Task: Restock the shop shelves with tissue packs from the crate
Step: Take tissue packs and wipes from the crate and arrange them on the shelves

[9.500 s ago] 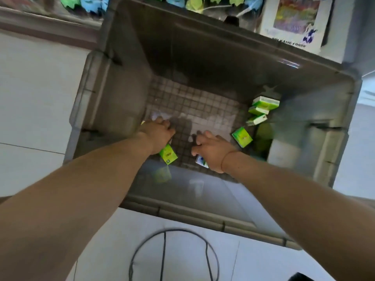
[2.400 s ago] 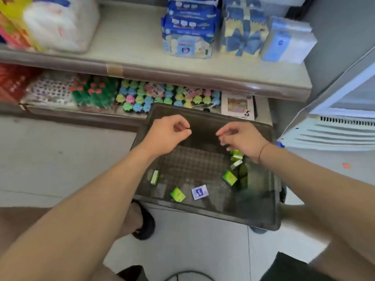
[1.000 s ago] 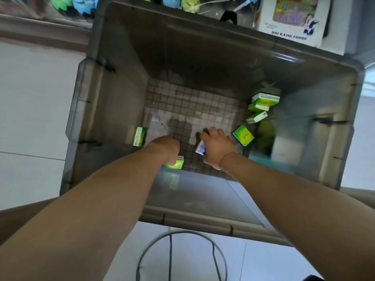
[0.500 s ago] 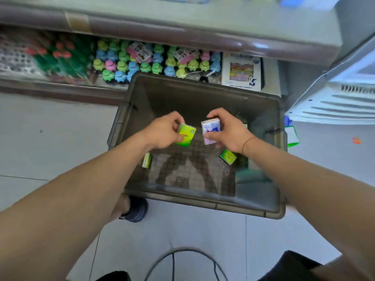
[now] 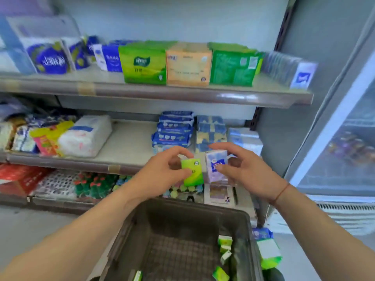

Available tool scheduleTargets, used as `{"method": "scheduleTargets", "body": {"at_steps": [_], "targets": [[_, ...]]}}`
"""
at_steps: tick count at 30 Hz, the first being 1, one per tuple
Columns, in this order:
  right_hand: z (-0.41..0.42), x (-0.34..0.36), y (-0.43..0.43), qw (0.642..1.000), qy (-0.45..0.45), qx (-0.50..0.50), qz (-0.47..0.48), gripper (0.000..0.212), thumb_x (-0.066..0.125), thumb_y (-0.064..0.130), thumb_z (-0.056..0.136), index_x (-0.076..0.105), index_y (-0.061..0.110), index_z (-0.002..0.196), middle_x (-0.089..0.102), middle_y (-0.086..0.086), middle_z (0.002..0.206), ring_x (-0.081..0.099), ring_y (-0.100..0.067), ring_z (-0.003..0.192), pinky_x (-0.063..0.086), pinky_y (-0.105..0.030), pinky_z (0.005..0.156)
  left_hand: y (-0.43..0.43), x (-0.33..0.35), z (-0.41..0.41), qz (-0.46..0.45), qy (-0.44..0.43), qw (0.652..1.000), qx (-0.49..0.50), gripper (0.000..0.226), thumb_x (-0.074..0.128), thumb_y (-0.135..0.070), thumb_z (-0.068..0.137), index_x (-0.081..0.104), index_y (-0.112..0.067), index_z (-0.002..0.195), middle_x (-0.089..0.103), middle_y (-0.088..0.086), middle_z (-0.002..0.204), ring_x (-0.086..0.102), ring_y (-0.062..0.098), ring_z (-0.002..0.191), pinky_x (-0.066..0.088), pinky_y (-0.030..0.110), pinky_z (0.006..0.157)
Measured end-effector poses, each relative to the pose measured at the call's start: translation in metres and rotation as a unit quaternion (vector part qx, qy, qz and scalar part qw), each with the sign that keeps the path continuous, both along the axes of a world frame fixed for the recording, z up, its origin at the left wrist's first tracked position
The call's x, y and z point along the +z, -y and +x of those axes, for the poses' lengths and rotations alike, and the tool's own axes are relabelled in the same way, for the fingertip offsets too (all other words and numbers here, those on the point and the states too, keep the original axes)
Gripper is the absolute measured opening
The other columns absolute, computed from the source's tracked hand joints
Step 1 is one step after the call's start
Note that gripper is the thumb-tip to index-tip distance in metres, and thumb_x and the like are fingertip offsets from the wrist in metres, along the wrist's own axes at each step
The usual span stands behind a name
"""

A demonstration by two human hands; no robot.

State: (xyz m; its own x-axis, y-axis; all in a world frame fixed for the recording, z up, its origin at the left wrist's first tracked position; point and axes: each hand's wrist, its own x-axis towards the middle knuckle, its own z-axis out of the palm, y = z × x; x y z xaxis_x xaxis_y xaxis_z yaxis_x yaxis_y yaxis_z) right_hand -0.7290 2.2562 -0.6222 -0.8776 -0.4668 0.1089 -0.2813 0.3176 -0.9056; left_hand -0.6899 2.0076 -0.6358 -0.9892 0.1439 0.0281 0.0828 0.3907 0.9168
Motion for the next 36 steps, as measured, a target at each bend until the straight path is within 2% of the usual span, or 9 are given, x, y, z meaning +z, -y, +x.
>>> {"method": "scheduleTargets", "body": {"at_steps": [4, 8, 12, 16, 19, 24, 29, 32, 36], "targets": [[-0.006, 0.060, -0.024, 0.993, -0.066, -0.033, -0.089, 0.053, 0.071, 0.003, 0.093, 0.063, 0.038, 0.132, 0.059, -0.001, 0.082, 0.051, -0.020, 0.056, 0.048, -0.034, 0.053, -0.016, 0.083, -0.011, -0.028, -0.074, 0.997, -0.016, 0.028, 0.075, -0.010, 0.090, 0.065, -0.030, 0.109, 0.074, 0.005, 0.092, 0.059, 0.015, 0.074, 0.045, 0.035, 0.072], [-0.015, 0.106, -0.046, 0.971, -0.096, -0.067, -0.207, 0.043, 0.069, -0.006, 0.090, 0.064, 0.017, 0.126, 0.070, 0.007, 0.083, 0.056, -0.014, 0.059, 0.043, -0.032, 0.046, -0.038, 0.151, -0.024, -0.044, -0.123, 0.991, -0.024, 0.025, 0.075, -0.008, 0.090, 0.067, -0.025, 0.107, 0.073, 0.003, 0.105, 0.064, 0.012, 0.076, 0.050, 0.029, 0.070], [-0.021, 0.136, -0.070, 0.954, -0.130, -0.100, -0.251, 0.040, 0.069, -0.004, 0.090, 0.069, 0.019, 0.123, 0.067, 0.010, 0.075, 0.055, -0.012, 0.056, 0.046, -0.028, 0.048, -0.061, 0.191, -0.036, -0.068, -0.143, 0.987, -0.037, 0.023, 0.076, -0.008, 0.089, 0.068, -0.022, 0.105, 0.074, 0.001, 0.104, 0.073, 0.015, 0.087, 0.055, 0.021, 0.073], [-0.032, 0.147, -0.093, 0.941, -0.145, -0.140, -0.272, 0.044, 0.071, 0.002, 0.090, 0.073, 0.034, 0.121, 0.059, 0.002, 0.087, 0.054, -0.018, 0.058, 0.051, -0.028, 0.058, -0.082, 0.207, -0.055, -0.107, -0.172, 0.979, -0.026, 0.023, 0.079, -0.015, 0.087, 0.070, -0.030, 0.102, 0.072, -0.011, 0.104, 0.071, 0.006, 0.085, 0.057, 0.028, 0.078], [-0.039, 0.148, -0.106, 0.937, -0.143, -0.144, -0.285, 0.046, 0.072, 0.004, 0.091, 0.073, 0.040, 0.120, 0.055, -0.004, 0.095, 0.057, -0.025, 0.066, 0.054, -0.025, 0.063, -0.101, 0.219, -0.069, -0.134, -0.171, 0.976, -0.030, 0.021, 0.079, -0.022, 0.087, 0.070, -0.035, 0.100, 0.071, -0.015, 0.103, 0.073, 0.012, 0.086, 0.059, 0.037, 0.081], [-0.046, 0.141, -0.119, 0.930, -0.124, -0.140, -0.315, 0.052, 0.071, -0.002, 0.090, 0.074, 0.040, 0.120, 0.055, 0.005, 0.087, 0.062, -0.024, 0.072, 0.056, -0.025, 0.064, -0.129, 0.238, -0.089, -0.153, -0.179, 0.970, -0.063, 0.021, 0.079, -0.019, 0.088, 0.071, -0.033, 0.100, 0.071, -0.013, 0.102, 0.075, 0.014, 0.082, 0.063, 0.034, 0.076], [-0.050, 0.135, -0.137, 0.929, -0.111, -0.142, -0.322, 0.053, 0.069, -0.004, 0.090, 0.073, 0.037, 0.123, 0.057, -0.022, 0.105, 0.069, -0.039, 0.095, 0.059, -0.031, 0.068, -0.143, 0.250, -0.108, -0.222, -0.201, 0.950, -0.092, 0.020, 0.079, -0.029, 0.087, 0.070, -0.038, 0.102, 0.070, -0.017, 0.106, 0.073, 0.011, 0.085, 0.056, 0.031, 0.078], [-0.053, 0.140, -0.152, 0.923, -0.117, -0.160, -0.331, 0.052, 0.068, -0.006, 0.090, 0.071, 0.033, 0.124, 0.062, -0.022, 0.107, 0.073, -0.028, 0.089, 0.058, -0.029, 0.066, -0.156, 0.263, -0.125, -0.261, -0.222, 0.936, -0.082, 0.019, 0.080, -0.032, 0.085, 0.070, -0.038, 0.100, 0.069, -0.019, 0.103, 0.072, 0.009, 0.082, 0.055, 0.028, 0.075], [-0.055, 0.141, -0.168, 0.909, -0.121, -0.186, -0.353, 0.052, 0.068, -0.008, 0.089, 0.070, 0.030, 0.125, 0.067, -0.012, 0.098, 0.073, -0.020, 0.084, 0.059, -0.027, 0.062, -0.180, 0.272, -0.155, -0.296, -0.230, 0.923, -0.083, 0.021, 0.082, -0.035, 0.084, 0.070, -0.038, 0.101, 0.069, -0.016, 0.104, 0.072, 0.015, 0.087, 0.059, 0.042, 0.084]]}}
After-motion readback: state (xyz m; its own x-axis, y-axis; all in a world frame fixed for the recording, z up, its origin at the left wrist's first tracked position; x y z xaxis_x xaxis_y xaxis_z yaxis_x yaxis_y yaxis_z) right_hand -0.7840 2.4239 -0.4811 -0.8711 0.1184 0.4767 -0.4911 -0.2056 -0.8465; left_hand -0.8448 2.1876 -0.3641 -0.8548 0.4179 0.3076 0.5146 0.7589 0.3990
